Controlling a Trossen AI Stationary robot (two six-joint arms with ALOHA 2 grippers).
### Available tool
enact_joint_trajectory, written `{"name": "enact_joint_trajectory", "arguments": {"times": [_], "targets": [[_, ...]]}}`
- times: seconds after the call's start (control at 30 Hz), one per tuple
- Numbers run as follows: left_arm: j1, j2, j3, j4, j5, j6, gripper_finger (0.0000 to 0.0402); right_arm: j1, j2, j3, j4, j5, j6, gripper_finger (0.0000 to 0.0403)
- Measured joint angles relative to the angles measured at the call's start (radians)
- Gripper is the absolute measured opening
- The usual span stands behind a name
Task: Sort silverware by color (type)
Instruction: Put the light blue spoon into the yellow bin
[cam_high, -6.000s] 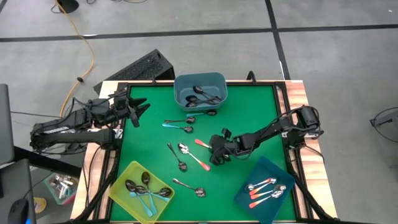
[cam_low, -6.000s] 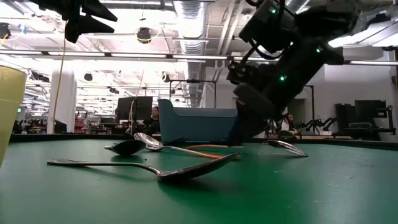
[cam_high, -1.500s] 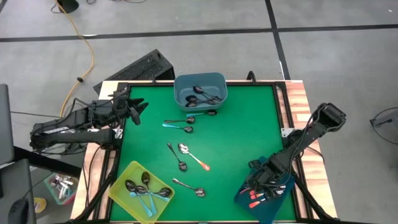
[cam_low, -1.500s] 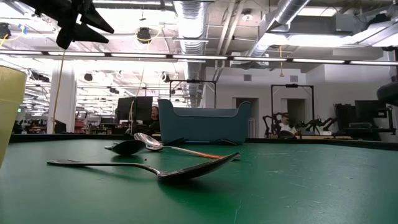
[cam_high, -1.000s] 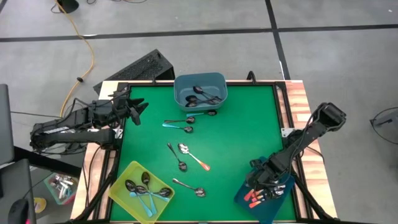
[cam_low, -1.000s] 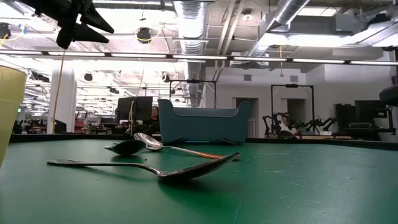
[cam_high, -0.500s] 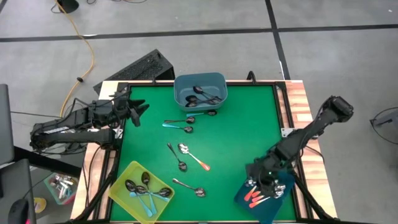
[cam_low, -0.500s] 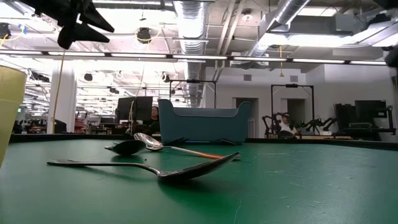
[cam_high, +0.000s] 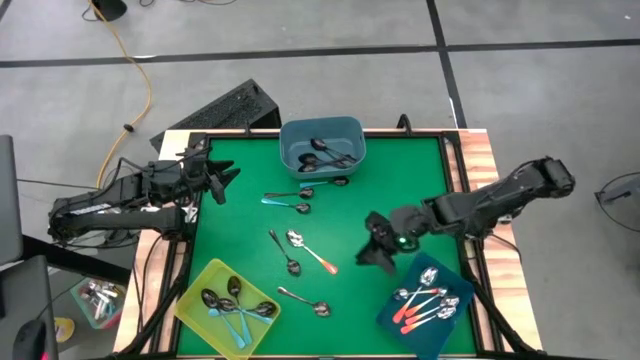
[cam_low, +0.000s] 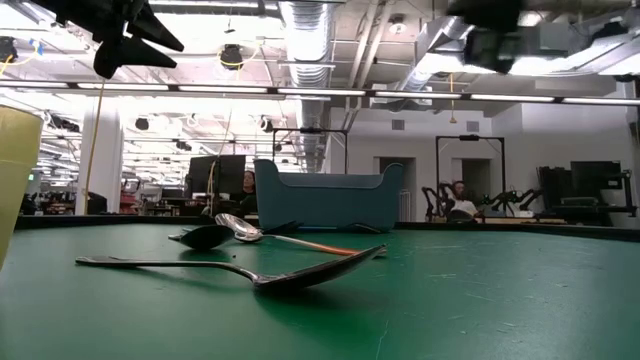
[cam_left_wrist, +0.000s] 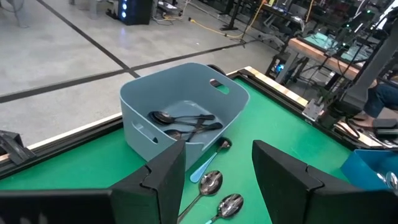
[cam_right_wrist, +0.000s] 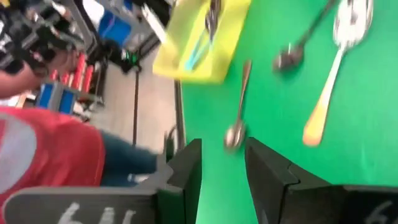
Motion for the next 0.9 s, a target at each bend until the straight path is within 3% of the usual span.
{"name": "enact_joint_trajectory", "arguments": {"times": [0.2,0.4,0.53,0.77,0.9], "targets": [[0.0,0.0,0.0,0.0,0.001,0.0,0.017,-0.054,0.153,0.037,0.154,0.001,-0.097,0.013],[0.0,0.0,0.0,-0.008,0.045,0.0,0.017,-0.069,0.367,0.232,0.117,0.001,-0.255,0.013],[0.0,0.0,0.0,-0.014,0.06,0.001,0.017,-0.105,0.476,0.392,-0.022,0.039,-0.353,0.013],[0.0,0.0,0.0,-0.02,0.061,0.0,0.017,-0.18,0.622,0.686,-0.381,0.265,-0.53,0.013],[0.0,0.0,0.0,-0.022,0.06,0.0,0.017,-0.217,0.676,0.79,-0.62,0.444,-0.667,0.013]]}}
